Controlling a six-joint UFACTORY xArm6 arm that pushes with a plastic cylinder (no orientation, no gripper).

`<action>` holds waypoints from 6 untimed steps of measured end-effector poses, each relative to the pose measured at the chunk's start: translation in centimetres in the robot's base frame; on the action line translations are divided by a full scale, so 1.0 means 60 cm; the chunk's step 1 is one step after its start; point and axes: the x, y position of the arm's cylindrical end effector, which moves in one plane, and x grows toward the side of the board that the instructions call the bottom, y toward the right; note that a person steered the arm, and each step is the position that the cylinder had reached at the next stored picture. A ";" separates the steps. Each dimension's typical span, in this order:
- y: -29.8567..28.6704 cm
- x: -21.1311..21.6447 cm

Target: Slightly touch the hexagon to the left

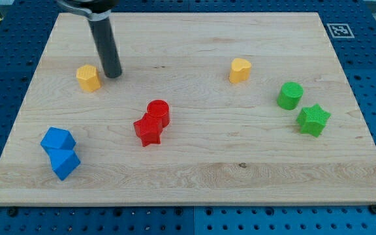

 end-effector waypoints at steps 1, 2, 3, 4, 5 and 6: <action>-0.021 0.002; 0.014 -0.029; 0.131 -0.086; 0.269 -0.118; 0.352 -0.129; 0.355 -0.129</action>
